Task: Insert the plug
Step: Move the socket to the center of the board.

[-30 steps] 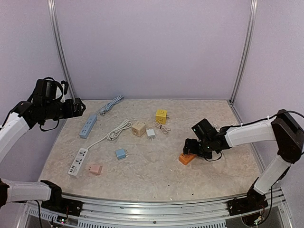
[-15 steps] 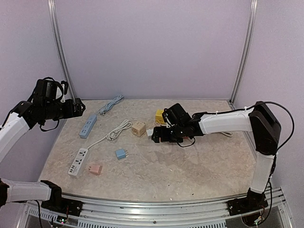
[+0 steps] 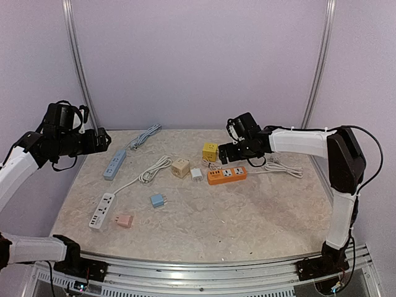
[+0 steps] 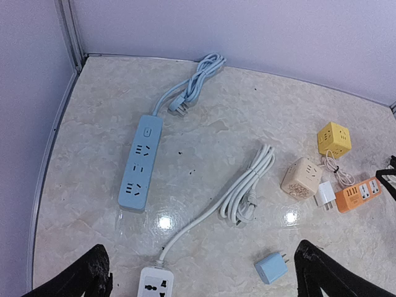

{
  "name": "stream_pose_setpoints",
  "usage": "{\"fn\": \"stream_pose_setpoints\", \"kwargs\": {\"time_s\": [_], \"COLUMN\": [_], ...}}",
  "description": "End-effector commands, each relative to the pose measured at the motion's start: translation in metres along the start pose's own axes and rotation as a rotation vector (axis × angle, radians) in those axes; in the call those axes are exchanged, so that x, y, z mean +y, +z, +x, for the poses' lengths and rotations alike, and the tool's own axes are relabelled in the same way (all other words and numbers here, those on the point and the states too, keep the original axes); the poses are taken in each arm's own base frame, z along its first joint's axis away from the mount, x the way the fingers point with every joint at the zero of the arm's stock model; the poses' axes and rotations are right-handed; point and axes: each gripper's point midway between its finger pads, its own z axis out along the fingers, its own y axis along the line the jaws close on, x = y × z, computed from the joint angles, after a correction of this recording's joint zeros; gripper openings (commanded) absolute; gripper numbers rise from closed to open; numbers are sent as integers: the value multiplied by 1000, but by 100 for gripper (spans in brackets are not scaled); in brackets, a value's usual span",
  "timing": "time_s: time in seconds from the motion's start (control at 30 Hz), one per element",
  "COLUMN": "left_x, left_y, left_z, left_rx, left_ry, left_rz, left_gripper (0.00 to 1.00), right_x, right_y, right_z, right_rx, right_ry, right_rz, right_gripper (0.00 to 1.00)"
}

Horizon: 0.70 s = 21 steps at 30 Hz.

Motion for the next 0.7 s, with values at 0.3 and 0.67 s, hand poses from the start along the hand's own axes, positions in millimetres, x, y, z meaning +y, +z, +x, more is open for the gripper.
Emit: {"fn": "stream_pose_setpoints", "kwargs": {"time_s": [0.3,0.67], "left_x": [0,0], "left_y": [2,4], "left_z": [3,3], "left_rx": [11,16], "left_ry": [8,0], "left_rz": [-5,2], "left_gripper": [99,99], "right_x": [16,38], "right_y": [62,30], "right_z": [23,91], "right_rx": [171,295], "right_ry": [-172,-158], "right_rz": [-255,-471], "right_gripper": [99,96]}}
